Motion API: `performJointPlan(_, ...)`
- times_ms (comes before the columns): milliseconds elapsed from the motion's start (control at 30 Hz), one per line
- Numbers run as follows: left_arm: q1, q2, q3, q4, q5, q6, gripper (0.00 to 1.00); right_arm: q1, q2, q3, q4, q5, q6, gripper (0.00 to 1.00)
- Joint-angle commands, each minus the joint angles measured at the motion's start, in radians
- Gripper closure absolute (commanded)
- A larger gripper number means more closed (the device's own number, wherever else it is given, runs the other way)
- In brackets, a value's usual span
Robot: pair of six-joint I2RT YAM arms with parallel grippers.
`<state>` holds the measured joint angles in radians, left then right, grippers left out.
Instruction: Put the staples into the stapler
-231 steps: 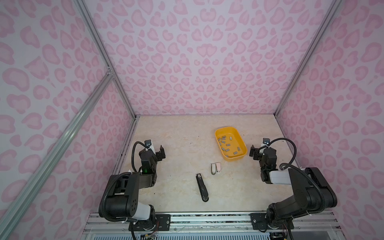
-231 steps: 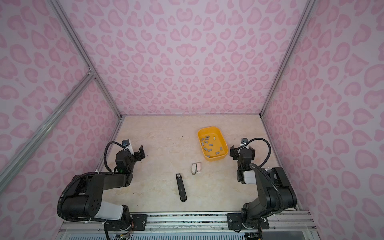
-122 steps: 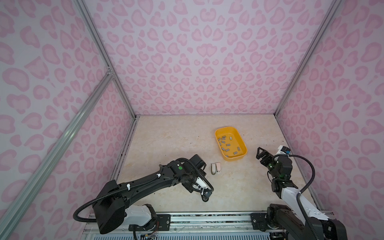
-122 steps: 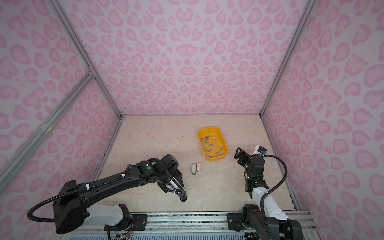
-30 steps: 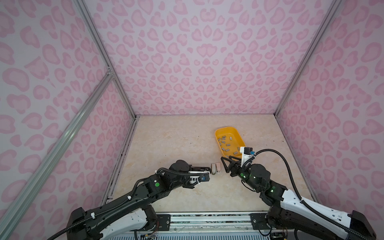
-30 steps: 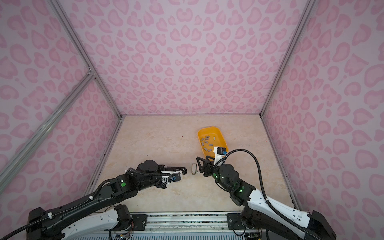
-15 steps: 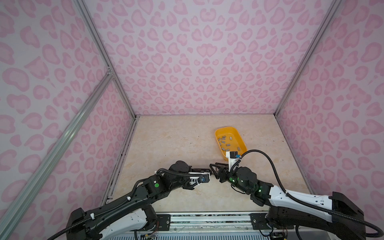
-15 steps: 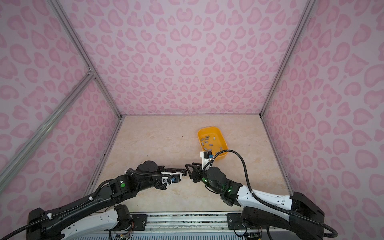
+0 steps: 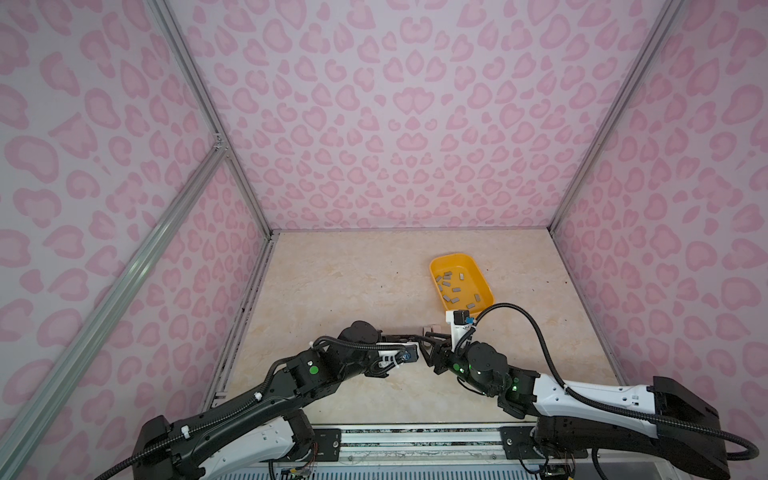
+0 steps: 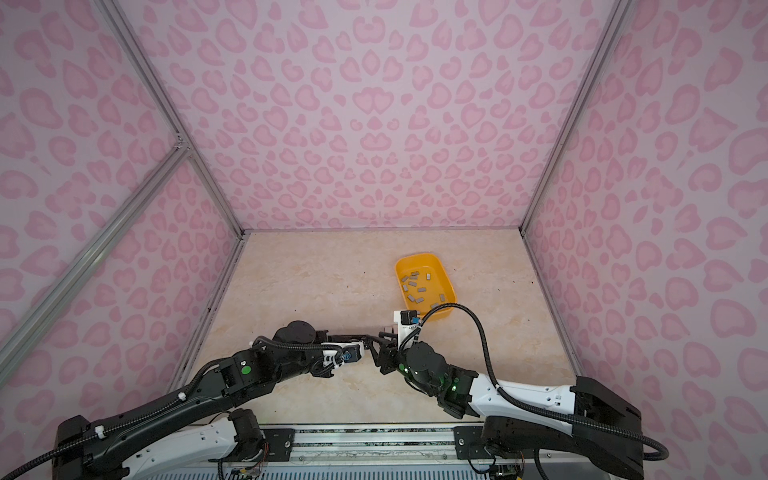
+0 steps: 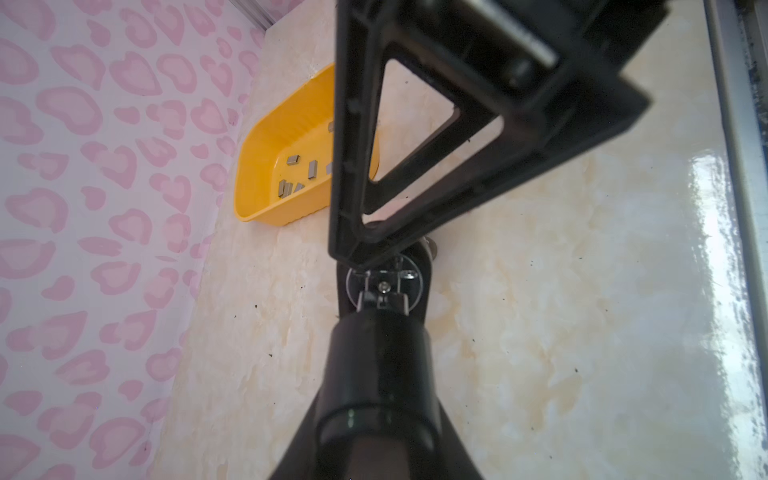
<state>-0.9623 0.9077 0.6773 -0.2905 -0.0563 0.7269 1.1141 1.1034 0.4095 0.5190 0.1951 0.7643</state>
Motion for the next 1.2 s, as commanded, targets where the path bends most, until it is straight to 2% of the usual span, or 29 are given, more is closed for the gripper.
performJointPlan(0,0.000,-0.010,0.013,0.062,0.023,0.006,0.96,0.007,0.025,0.006,0.040,0.014,0.003,0.55)
performJointPlan(267,0.001,0.001,0.024,0.056,0.045,0.005,0.96,0.028,0.066,0.017,0.055,0.033,0.010,0.59)
performJointPlan(767,0.001,-0.059,0.041,0.025,0.113,0.015,0.96,0.029,0.046,-0.012,0.059,0.094,0.049,0.94)
performJointPlan(1000,0.000,-0.058,0.052,0.016,0.115,0.012,0.96,0.029,0.039,-0.020,0.048,0.117,0.053,0.99)
performJointPlan(1167,0.002,-0.089,0.036,0.013,0.140,0.024,0.96,0.027,0.038,-0.020,0.003,0.175,0.079,1.00)
